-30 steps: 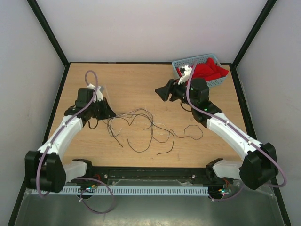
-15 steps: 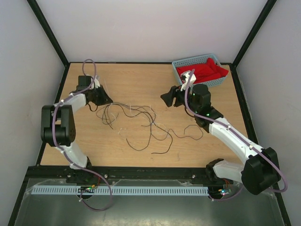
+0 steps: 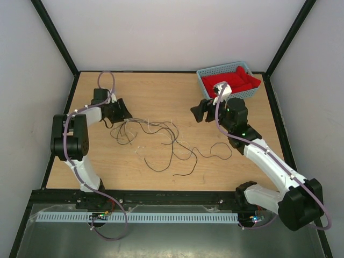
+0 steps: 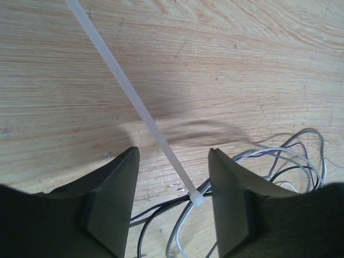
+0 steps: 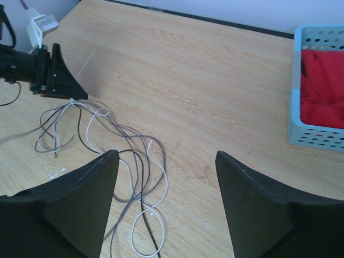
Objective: Zip-tie the wires
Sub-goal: Place the cable at the center of the board.
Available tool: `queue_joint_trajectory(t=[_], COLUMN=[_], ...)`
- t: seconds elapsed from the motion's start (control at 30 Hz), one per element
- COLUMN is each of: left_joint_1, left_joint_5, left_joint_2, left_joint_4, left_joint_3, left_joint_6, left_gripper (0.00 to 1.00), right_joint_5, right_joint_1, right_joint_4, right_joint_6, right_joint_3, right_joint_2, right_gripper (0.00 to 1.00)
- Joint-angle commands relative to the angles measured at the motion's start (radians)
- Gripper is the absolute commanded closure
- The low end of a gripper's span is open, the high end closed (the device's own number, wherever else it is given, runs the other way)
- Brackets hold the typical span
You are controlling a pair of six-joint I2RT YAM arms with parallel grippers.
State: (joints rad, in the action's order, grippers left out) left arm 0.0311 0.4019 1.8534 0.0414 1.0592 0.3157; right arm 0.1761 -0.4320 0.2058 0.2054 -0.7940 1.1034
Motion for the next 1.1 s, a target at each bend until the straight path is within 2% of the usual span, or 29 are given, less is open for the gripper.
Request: queue_joint_trajectory(t=[0.0,0.1,0.13,0.27,0.33,0.4,0.5,0.6,0.7,0.83,1.0,1.07], left_joint_1=[0.005,0.017,0.023,0.047,0.051,0.051,0.05,0.038,0.01,-0.007,-0.01,-0.01], left_joint_5=[-0.042,-0.063,-0.064,-0.05,-0.061,-0.075,-0.091,-0.148,-0.248,-0.351,-0.413,-0.441], left_joint_2=[-0.117,-0.21,-0.239,-0.381,-0.456,-0.534,-0.65,-0.73,-0.76,-0.755,-0.786,-0.798], left_joint_4=[-0.014,-0.01,-0.01,-0.01,-0.01,-0.029,-0.106,-0.245,-0.367,-0.415,-0.476,-0.488], left_joint_3=[-0.033,-0.085,-0.1,-0.153,-0.183,-0.217,-0.284,-0.366,-0.436,-0.482,-0.565,-0.589], left_joint_6=[0.002,-0.001,-0.001,0.005,0.002,-0.005,-0.007,0.013,0.015,-0.055,-0.17,-0.207], left_gripper=[0.33,0.05,0.02,0.01,0.01,0.01,0.01,0.01,0.01,0.01,0.01,0.01], right_joint_5=[-0.047,-0.075,-0.086,-0.177,-0.228,-0.208,-0.155,-0.277,-0.364,-0.462,-0.403,-0.4], right_joint_1=[0.012,0.027,0.033,0.052,0.071,0.119,0.221,0.236,0.237,0.236,0.236,0.236], right_joint_4=[-0.017,-0.018,-0.015,0.003,0.036,0.089,0.168,0.241,0.357,0.58,0.822,0.842], right_joint_6=[-0.038,-0.054,-0.06,-0.081,-0.075,-0.043,0.012,0.005,-0.059,-0.116,-0.142,-0.153], right_joint_3=[0.023,0.043,0.054,0.107,0.16,0.219,0.304,0.377,0.463,0.575,0.635,0.619], right_joint_2=[-0.048,-0.068,-0.074,-0.101,-0.118,-0.131,-0.125,-0.11,-0.093,-0.009,0.127,0.16], right_gripper=[0.16,0.11,0.09,0.0,0.01,0.01,0.01,0.01,0.01,0.01,0.01,0.01])
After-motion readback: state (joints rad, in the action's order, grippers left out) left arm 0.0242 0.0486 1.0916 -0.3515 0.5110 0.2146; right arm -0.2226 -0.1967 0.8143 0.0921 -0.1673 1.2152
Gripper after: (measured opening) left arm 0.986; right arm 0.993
